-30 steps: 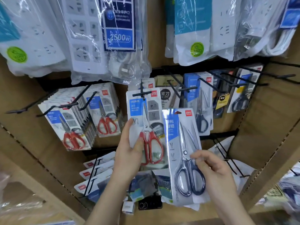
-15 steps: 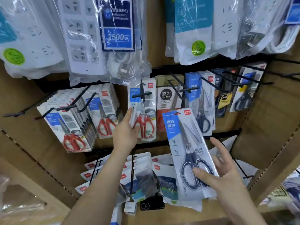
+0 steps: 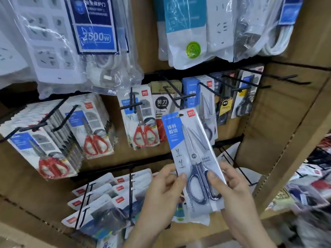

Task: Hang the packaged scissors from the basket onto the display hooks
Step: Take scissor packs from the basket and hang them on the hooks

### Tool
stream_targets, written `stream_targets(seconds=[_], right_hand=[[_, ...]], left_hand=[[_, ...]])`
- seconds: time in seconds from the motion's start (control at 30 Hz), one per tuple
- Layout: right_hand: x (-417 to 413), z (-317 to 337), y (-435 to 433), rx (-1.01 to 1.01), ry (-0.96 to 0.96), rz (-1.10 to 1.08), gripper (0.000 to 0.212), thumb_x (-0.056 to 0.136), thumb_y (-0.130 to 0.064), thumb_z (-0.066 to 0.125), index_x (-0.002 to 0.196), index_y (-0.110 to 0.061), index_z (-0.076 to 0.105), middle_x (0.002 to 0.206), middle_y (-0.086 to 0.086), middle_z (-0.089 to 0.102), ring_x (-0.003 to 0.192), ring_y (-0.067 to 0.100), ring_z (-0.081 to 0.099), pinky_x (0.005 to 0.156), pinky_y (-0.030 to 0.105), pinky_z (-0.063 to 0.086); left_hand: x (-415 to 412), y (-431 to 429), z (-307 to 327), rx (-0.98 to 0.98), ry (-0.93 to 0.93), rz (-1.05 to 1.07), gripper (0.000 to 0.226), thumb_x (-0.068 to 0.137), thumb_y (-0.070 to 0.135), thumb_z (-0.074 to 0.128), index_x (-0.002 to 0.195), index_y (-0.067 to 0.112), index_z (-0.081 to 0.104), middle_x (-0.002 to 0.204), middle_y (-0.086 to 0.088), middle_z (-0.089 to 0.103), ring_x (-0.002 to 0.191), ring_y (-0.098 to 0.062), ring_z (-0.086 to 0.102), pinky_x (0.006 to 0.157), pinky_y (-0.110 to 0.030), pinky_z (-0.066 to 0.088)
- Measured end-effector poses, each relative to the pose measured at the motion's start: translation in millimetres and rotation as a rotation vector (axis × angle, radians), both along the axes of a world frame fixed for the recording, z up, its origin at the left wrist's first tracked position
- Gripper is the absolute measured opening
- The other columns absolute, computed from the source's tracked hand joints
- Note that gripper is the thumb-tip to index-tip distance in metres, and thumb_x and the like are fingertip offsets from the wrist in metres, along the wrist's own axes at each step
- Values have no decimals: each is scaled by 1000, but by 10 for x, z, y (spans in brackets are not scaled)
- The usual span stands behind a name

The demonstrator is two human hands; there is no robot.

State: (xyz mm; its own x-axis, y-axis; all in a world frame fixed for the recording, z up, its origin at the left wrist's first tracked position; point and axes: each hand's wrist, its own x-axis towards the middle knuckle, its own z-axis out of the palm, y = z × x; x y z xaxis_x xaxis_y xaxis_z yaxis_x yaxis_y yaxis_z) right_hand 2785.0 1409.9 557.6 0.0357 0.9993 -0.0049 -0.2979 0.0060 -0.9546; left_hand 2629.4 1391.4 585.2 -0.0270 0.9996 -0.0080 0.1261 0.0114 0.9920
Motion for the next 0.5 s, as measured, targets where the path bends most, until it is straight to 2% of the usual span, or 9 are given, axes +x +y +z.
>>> stream_targets(seconds=[0.07, 0.1, 0.17, 0.23, 0.3, 0.4, 0.5], right_hand=[[-4, -8, -29, 8, -24, 15, 22, 79, -28, 73, 101, -24, 75, 104, 6, 76, 102, 29, 70, 90, 45, 55], [12, -5, -47, -10, -57, 18, 19, 84, -31, 73, 102, -23, 75, 106, 1, 75, 105, 25, 69, 92, 40, 54], [130, -27, -83, -128, -144, 35, 23, 91, -39, 62, 105, -23, 71, 105, -9, 72, 103, 18, 64, 88, 31, 48], [274, -37, -111, -214, -169, 159, 36, 87, -45, 51, 106, -22, 71, 94, 1, 75, 86, 23, 69, 67, 31, 54], [396, 3, -120, -208, -141, 222, 39, 87, -40, 48, 108, -17, 72, 85, 16, 75, 70, 34, 72, 45, 30, 52], [548, -10, -126, -179, -99, 125, 34, 97, -26, 43, 99, -9, 73, 72, 20, 70, 56, 29, 68, 40, 29, 50], [609, 2, -103, -125, -69, 81, 38, 98, -21, 43, 82, -8, 74, 69, 27, 67, 54, 32, 65, 39, 29, 50]], left_hand=[[53, 10, -61, 47, 14, 62, 18, 99, 13, 55, 110, 21, 65, 89, -3, 77, 82, -21, 74, 66, -36, 59], [59, 27, -74, 70, 43, 76, 18, 99, 11, 54, 107, 22, 66, 88, -1, 77, 80, -20, 74, 68, -39, 59], [75, 67, -53, 105, 93, 76, 21, 99, 9, 53, 104, 24, 67, 87, 3, 77, 81, -16, 73, 72, -36, 59], [127, 90, -19, 125, 158, 44, 25, 99, 7, 53, 101, 28, 67, 87, 8, 77, 82, -11, 72, 72, -26, 57], [206, 117, -13, 159, 247, 7, 27, 98, 10, 54, 98, 33, 67, 86, 12, 76, 82, -10, 71, 74, -30, 57], [351, 163, -5, 209, 264, -20, 24, 90, 24, 51, 103, 41, 63, 88, 14, 75, 84, -9, 71, 80, -34, 57], [467, 227, 7, 227, 243, -23, 23, 91, 26, 51, 103, 41, 63, 86, 14, 75, 83, -9, 71, 81, -36, 57]])
